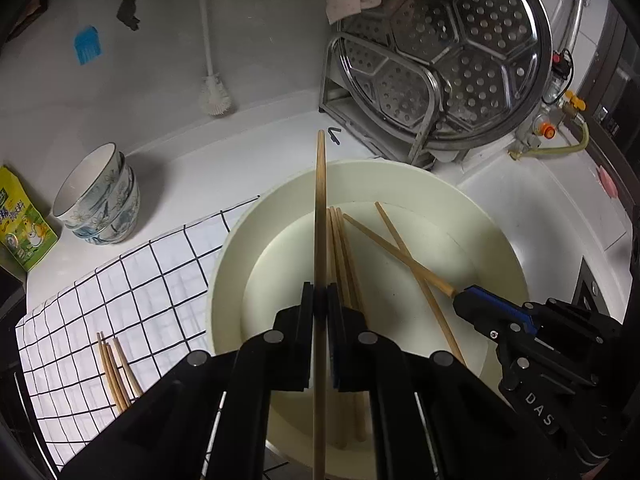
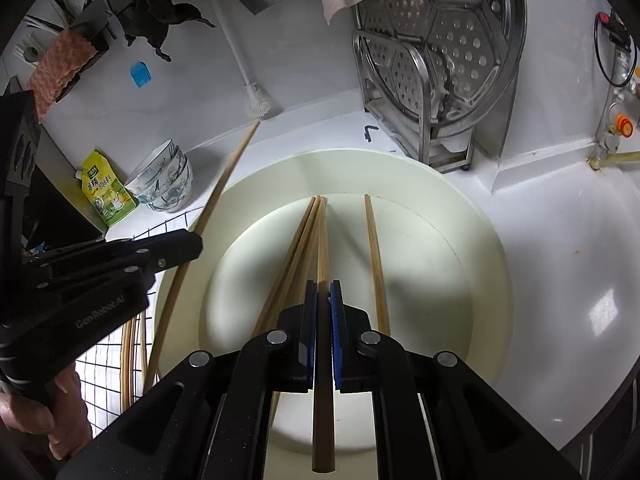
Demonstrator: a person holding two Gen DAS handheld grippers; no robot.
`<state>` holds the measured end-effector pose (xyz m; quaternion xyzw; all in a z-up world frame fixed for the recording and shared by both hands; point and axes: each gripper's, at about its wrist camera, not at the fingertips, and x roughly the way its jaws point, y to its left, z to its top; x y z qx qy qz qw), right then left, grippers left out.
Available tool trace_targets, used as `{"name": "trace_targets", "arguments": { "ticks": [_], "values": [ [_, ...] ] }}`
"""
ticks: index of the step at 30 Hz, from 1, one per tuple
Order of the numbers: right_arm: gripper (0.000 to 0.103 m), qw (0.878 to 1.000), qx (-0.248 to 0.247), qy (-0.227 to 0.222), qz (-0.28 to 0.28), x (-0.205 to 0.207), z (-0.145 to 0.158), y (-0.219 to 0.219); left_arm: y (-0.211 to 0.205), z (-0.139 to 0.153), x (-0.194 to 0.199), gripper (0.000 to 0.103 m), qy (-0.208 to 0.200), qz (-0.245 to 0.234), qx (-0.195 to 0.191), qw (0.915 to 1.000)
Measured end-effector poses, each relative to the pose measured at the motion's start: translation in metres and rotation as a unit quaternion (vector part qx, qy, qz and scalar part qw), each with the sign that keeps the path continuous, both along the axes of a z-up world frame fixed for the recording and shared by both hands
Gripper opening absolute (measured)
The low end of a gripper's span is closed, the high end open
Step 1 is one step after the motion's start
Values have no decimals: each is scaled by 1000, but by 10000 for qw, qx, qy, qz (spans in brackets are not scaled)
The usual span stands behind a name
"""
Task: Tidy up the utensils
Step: 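Lower the chopsticks into the basin and open both tools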
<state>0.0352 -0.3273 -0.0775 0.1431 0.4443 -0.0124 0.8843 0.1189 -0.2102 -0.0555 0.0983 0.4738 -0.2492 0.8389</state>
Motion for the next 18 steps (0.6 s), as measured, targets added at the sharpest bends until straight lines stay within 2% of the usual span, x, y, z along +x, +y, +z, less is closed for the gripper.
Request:
{"name": "trace_targets", "arguments": {
  "ticks": [18],
  "values": [
    [7,9995,174,241,-75,7,-23,-20,-22,-33,3,8,351,-29,337,9988]
  ]
}}
